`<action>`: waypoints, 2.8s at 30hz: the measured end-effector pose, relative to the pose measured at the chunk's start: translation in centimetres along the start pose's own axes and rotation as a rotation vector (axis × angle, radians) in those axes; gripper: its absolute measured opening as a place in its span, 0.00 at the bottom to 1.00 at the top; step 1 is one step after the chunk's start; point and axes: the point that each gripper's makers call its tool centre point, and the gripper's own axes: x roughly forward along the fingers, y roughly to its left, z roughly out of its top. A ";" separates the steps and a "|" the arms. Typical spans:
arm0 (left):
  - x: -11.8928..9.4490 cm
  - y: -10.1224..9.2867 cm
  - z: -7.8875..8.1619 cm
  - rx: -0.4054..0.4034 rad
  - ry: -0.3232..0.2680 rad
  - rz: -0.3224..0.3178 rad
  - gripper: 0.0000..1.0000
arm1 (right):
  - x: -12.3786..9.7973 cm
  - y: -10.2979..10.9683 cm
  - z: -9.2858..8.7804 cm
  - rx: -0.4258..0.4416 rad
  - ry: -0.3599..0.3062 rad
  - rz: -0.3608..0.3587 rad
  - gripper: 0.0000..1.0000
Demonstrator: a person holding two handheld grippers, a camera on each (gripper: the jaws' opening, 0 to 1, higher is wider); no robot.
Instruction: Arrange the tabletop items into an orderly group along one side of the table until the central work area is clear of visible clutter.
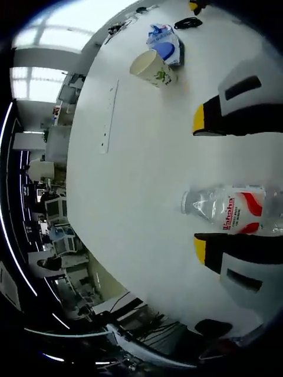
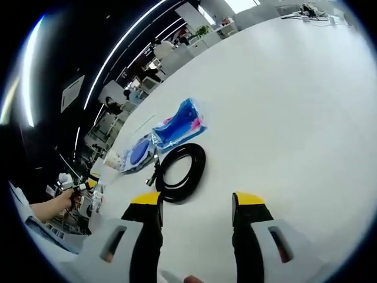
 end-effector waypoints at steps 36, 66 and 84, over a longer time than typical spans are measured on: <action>6.0 1.8 -1.5 0.078 0.172 -0.008 0.35 | 0.1 -0.5 -1.0 -0.027 0.055 -0.044 0.45; -1.0 4.4 1.6 -0.024 -0.073 0.038 0.21 | 0.2 -0.1 -0.8 0.019 0.015 -0.008 0.44; -7.8 4.3 3.2 -0.124 -0.293 0.054 0.21 | 0.8 2.2 0.2 -0.168 0.003 0.060 0.51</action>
